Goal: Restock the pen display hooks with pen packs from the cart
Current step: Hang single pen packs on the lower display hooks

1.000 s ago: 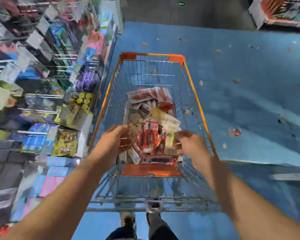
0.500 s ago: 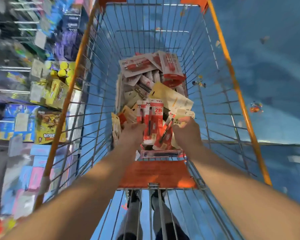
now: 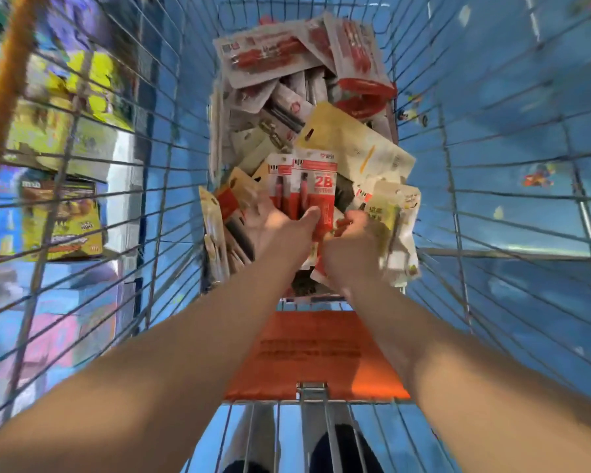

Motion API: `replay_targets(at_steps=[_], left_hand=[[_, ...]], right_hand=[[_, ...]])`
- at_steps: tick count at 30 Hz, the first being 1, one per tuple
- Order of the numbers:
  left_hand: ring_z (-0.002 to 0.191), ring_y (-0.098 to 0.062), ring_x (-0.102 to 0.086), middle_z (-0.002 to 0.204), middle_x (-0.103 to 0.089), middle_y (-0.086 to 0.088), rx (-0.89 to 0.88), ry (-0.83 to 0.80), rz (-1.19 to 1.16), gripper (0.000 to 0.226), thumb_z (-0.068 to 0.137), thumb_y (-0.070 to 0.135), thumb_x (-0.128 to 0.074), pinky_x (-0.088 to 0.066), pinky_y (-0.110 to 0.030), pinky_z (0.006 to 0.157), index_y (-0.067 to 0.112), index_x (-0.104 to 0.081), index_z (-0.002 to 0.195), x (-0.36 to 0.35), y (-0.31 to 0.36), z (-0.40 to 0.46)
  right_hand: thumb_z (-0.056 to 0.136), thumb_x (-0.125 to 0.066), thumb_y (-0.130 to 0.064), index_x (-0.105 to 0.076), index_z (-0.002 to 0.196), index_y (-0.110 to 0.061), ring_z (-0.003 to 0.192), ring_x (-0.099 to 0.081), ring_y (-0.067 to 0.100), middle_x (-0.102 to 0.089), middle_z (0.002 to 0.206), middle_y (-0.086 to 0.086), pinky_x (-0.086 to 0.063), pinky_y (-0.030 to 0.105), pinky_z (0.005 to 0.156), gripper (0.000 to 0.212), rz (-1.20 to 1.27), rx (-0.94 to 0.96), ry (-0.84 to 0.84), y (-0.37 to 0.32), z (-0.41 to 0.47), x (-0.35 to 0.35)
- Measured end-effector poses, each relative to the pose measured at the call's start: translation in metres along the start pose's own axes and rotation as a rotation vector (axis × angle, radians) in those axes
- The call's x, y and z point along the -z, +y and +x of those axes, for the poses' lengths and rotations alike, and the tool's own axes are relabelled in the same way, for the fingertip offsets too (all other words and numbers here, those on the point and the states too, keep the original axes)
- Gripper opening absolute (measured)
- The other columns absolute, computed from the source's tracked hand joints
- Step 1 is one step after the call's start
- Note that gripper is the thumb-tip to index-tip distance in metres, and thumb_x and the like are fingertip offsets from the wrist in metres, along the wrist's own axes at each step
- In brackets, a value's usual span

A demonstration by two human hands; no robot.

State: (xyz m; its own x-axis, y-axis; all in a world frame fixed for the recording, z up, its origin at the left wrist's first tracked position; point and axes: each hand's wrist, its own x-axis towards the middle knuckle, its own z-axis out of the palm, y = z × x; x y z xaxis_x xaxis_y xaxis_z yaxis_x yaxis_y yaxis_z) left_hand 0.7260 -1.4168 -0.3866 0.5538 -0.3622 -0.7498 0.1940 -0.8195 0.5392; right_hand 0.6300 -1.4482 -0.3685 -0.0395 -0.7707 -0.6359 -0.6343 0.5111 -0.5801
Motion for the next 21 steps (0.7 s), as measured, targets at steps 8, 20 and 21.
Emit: replay_targets(at_steps=[8,20,21], left_hand=[[0.098,-0.009,-0.062,0.099,-0.056,0.012,-0.027,-0.012,0.056,0.029,0.091,0.039,-0.073,-0.049,-0.012,0.074,0.031,-0.056,0.113,-0.004,0.012,-0.015],[0.086,-0.006,-0.061,0.093,-0.063,0.016,-0.148,-0.039,0.172,0.041,0.082,0.03,-0.079,-0.047,-0.022,0.066,0.029,-0.052,0.113,0.006,0.009,-0.024],[0.086,-0.009,-0.063,0.091,-0.064,0.016,-0.147,-0.051,0.166,0.039,0.082,0.032,-0.078,-0.051,-0.026,0.07,0.029,-0.053,0.112,0.007,0.01,-0.027]], right_hand=[[0.078,-0.079,-0.051,-0.031,0.141,-0.023,0.135,-0.036,0.034,-0.037,0.143,0.011,-0.043,0.05,0.102,0.084,-0.152,-0.157,0.196,0.01,0.001,-0.003],[0.08,-0.084,-0.032,-0.024,0.148,-0.024,0.135,-0.027,0.035,-0.02,0.145,0.011,-0.038,0.042,0.099,0.092,-0.21,-0.081,0.146,0.023,-0.005,0.01],[0.079,-0.085,-0.035,-0.022,0.149,-0.025,0.136,-0.024,0.034,-0.016,0.145,0.009,-0.038,0.043,0.102,0.094,-0.2,-0.068,0.134,0.022,-0.007,0.011]])
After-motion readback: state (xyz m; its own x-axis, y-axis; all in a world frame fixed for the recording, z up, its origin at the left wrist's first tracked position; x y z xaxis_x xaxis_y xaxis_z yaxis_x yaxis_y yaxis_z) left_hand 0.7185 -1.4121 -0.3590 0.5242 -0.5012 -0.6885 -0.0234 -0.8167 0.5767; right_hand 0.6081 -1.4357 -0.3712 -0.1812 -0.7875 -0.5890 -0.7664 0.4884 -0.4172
